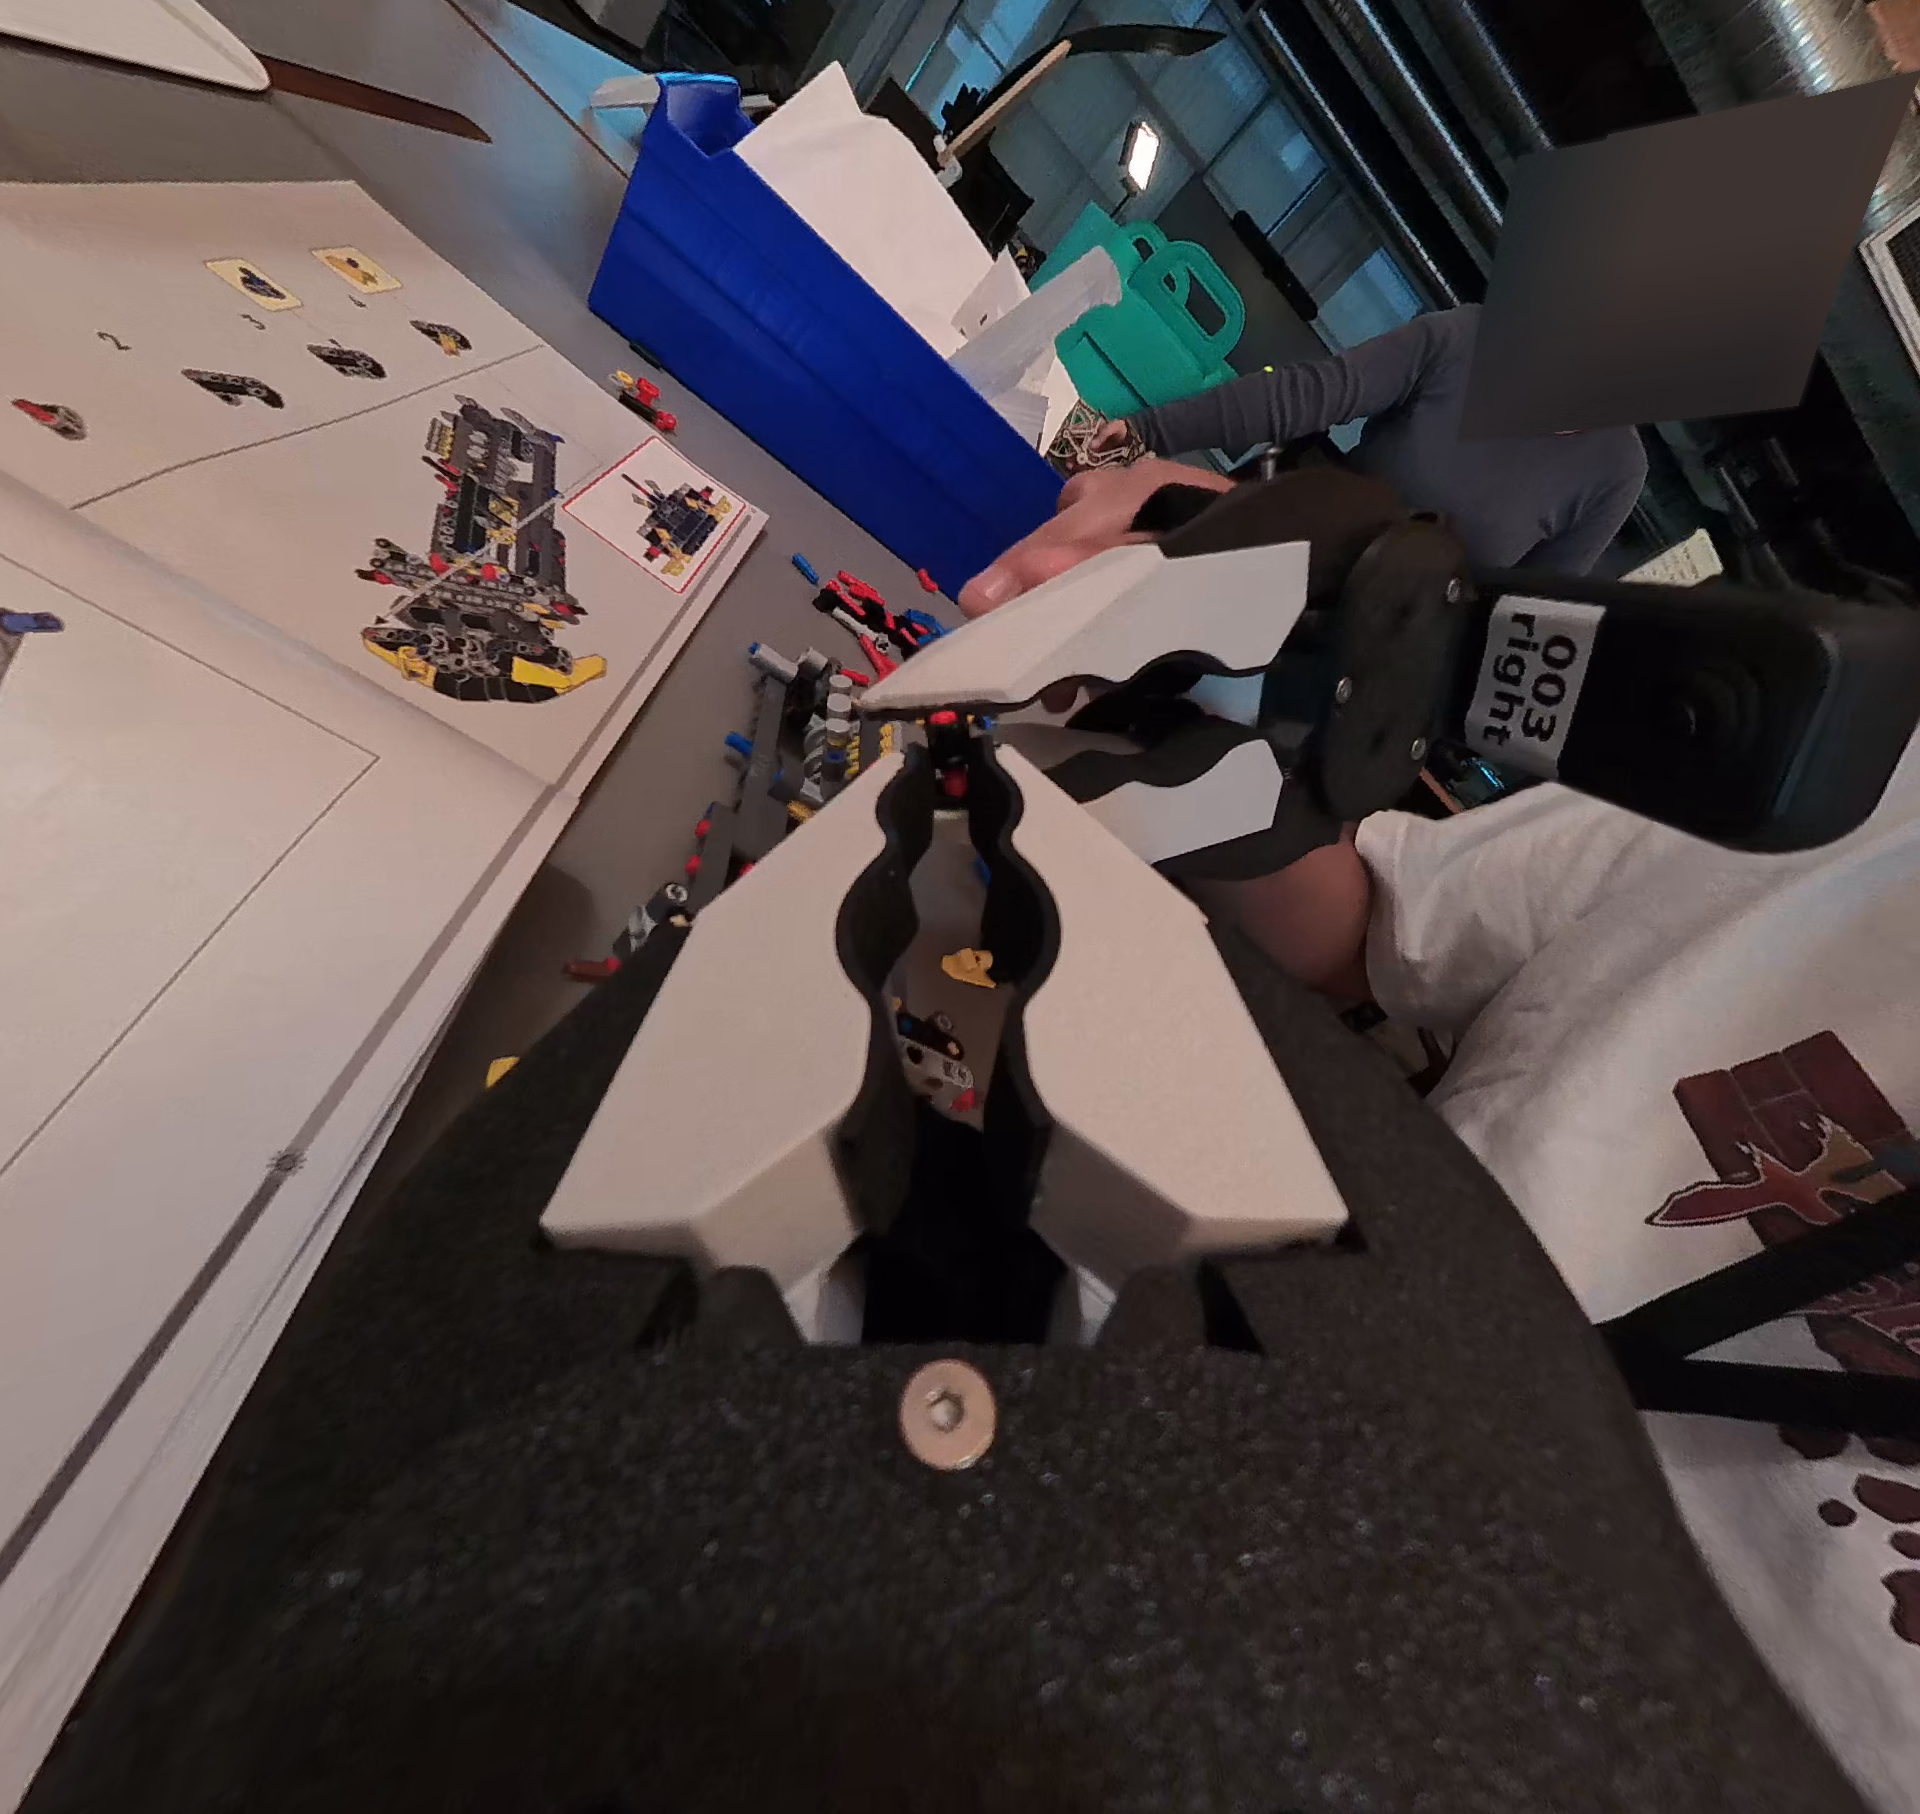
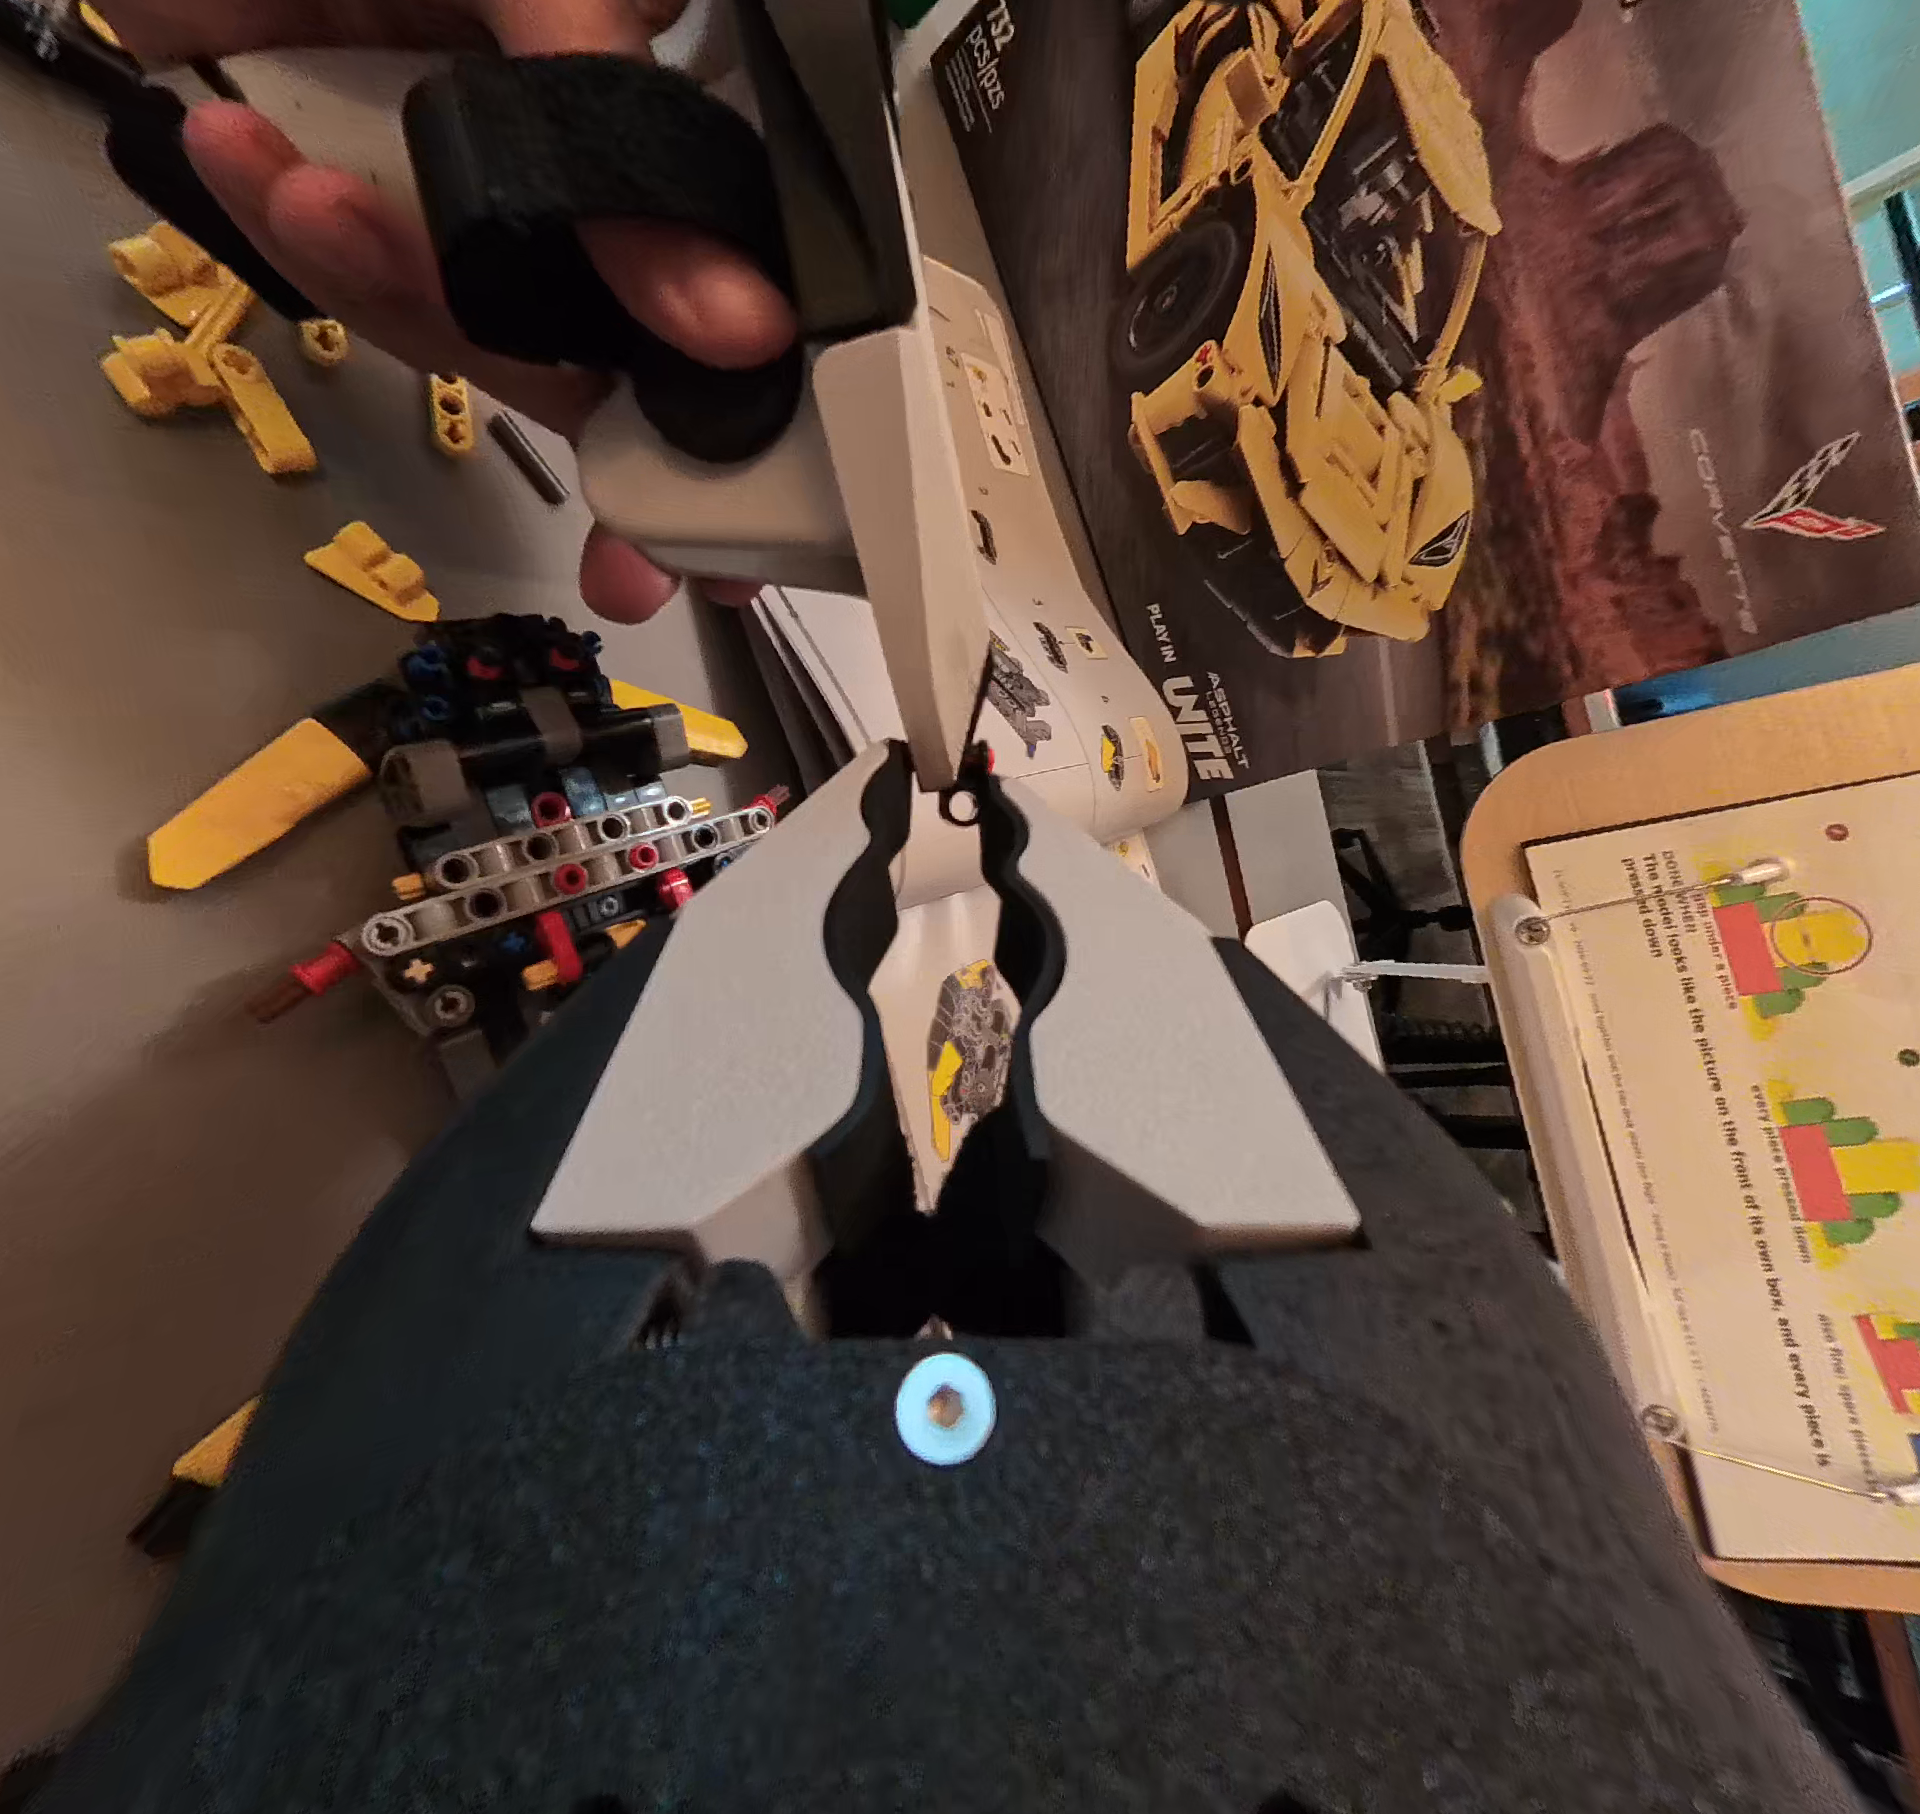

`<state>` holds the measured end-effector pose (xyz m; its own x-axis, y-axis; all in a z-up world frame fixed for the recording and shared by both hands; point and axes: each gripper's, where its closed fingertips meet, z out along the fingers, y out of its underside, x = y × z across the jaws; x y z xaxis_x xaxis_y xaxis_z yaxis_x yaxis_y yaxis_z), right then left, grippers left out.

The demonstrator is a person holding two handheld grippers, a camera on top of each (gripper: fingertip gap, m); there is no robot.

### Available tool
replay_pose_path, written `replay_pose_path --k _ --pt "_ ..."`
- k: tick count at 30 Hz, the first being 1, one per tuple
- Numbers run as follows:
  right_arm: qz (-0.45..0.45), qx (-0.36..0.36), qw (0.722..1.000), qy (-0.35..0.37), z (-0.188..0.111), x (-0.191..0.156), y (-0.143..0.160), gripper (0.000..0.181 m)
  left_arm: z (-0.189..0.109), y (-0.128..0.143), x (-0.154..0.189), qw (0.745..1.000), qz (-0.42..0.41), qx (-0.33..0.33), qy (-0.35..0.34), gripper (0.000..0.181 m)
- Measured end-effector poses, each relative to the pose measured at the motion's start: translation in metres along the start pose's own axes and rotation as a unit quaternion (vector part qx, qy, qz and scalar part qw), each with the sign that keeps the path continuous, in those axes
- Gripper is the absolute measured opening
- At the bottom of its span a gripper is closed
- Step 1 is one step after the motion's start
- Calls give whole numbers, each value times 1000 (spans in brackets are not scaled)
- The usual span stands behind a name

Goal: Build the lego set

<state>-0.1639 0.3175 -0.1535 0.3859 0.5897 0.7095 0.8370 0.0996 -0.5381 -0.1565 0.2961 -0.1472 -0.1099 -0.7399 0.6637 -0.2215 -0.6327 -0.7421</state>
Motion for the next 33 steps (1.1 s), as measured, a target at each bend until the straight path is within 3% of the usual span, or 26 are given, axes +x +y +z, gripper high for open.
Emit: replay_pose_path --k 16,23,29,33 --pt "-23 -4 1000 12 -3 1 -2 9 0 1 3 1000 18 -3 1 6" --pt "22 22 1000 -2 1 2 -3 12 -2 -2 1 1000 5 -3 5 6" --pt "78 63 995 -9 -2 6 -8 23 -12 -19 5 994 -76 49 66 5" --pt "118 109 986 -37 -9 8 -15 22 -12 -14 18 990 -85 27 109 6"
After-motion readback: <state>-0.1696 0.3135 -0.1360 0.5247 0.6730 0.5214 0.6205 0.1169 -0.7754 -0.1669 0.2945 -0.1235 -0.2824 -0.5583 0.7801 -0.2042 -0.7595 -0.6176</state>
